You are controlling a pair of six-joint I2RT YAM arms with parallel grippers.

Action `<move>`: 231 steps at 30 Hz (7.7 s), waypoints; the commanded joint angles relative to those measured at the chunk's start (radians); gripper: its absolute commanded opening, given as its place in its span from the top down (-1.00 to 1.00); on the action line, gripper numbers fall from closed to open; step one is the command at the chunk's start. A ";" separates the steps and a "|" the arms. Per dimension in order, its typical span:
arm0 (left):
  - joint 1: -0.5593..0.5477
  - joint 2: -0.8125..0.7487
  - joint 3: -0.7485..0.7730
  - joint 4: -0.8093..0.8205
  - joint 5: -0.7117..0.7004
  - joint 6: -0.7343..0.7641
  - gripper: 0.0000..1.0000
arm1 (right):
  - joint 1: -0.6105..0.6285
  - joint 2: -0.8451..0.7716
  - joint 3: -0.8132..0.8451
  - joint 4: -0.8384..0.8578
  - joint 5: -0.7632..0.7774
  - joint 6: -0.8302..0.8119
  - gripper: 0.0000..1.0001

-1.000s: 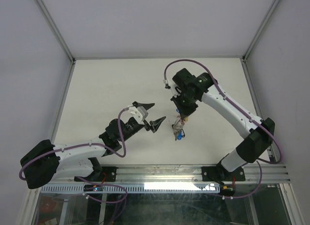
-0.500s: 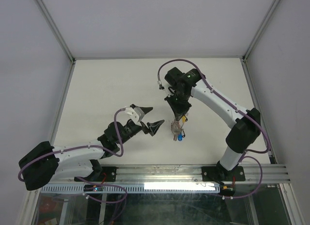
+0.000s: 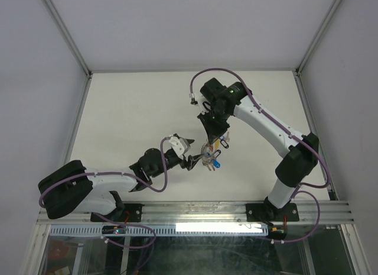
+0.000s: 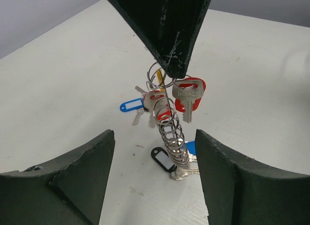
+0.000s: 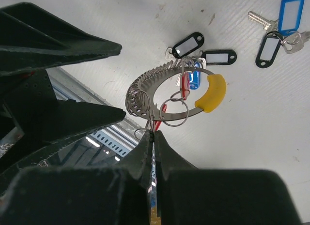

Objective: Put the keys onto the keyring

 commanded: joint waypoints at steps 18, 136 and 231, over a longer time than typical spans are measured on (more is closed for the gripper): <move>-0.068 0.172 0.126 0.106 -0.092 0.204 0.55 | -0.003 -0.092 0.013 0.043 -0.055 0.014 1.00; -0.122 0.362 0.107 0.365 0.040 0.684 0.95 | -0.014 -0.121 -0.217 0.067 -0.123 -0.043 1.00; -0.122 -0.012 0.035 0.503 -0.233 0.296 1.00 | 0.017 -0.699 -1.158 2.011 -0.370 -0.126 0.89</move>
